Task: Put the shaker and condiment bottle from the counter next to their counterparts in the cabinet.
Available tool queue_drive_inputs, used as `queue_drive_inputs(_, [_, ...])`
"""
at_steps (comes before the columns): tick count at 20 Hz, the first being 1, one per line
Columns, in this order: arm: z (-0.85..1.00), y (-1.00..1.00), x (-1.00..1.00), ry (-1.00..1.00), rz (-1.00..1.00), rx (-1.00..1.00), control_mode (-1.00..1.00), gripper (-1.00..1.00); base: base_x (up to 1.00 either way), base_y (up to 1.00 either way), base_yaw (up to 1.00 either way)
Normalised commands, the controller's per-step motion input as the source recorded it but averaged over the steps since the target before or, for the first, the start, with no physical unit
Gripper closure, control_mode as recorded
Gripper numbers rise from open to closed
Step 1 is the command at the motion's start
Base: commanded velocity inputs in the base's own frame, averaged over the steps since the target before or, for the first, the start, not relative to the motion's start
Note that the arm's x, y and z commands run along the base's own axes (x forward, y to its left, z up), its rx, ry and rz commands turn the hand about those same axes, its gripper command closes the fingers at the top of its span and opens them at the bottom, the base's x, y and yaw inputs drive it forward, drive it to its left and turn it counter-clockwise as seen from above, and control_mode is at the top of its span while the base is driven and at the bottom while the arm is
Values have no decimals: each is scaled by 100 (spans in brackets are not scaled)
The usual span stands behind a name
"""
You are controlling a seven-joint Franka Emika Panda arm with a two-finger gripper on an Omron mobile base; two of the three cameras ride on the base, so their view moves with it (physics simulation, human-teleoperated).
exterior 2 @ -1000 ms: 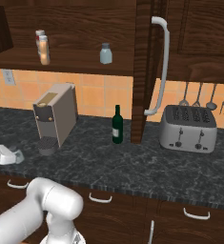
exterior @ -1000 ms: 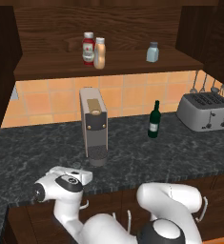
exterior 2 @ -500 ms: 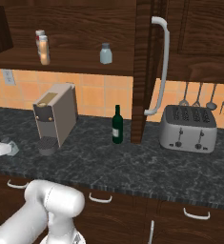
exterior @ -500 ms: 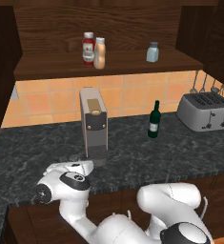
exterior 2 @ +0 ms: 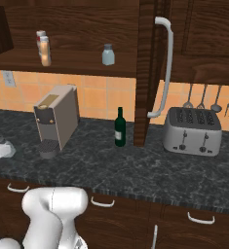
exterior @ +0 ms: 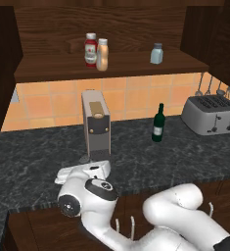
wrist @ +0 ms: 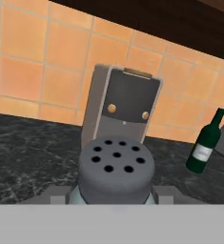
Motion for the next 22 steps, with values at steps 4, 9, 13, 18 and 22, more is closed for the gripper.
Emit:
queue_drive_inputs(4, [69,-30,-37,0,11,3,-100,100,0,0,0])
queue_drive_inputs(9, [67,-26,-35,0,10,5,-100,100,0,0,0])
queue_drive_inputs(13, [68,-19,-30,0,7,6,-100,100,0,0,0])
queue_drive_inputs(18, [74,-12,-24,2,4,4,-100,100,0,0,0])
queue_drive_inputs(22, [86,-8,-16,8,1,5,-100,100,0,0,0])
